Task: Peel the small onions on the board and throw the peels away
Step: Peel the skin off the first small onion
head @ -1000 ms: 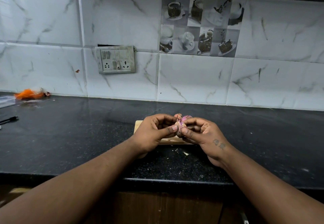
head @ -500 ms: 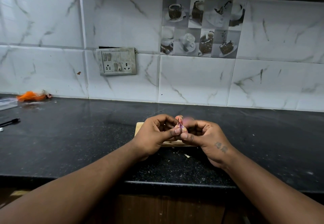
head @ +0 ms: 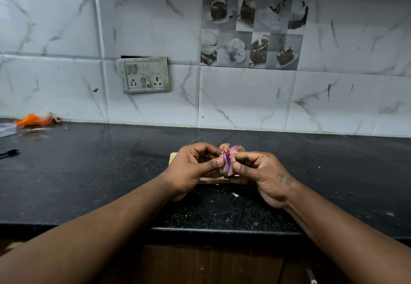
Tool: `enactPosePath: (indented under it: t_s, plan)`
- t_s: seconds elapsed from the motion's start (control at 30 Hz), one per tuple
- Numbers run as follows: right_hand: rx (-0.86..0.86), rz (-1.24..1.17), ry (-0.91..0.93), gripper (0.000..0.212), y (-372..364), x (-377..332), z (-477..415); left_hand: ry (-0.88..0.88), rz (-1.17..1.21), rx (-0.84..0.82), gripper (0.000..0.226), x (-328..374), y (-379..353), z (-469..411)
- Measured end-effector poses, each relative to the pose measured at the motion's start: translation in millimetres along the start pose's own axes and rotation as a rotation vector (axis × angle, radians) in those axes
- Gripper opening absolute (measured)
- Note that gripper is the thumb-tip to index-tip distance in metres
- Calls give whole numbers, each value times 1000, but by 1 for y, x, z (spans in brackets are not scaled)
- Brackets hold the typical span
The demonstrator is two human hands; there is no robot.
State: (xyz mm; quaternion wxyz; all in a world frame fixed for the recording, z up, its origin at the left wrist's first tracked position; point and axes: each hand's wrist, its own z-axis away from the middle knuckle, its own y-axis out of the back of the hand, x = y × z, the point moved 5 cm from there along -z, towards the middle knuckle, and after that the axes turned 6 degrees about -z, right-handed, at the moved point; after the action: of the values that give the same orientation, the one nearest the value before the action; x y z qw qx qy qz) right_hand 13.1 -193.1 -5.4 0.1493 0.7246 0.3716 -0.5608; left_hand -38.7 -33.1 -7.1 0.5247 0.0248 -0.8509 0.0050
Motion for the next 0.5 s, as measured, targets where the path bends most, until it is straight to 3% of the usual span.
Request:
enactPosePath:
  t_s: [0.23, 0.5]
  plan:
    - [80, 112, 68, 25, 3, 0, 1, 32, -137, 22, 18, 2, -6, 1]
    - [46, 65, 9, 28, 2, 3, 3, 76, -26, 10, 19, 1, -2, 4]
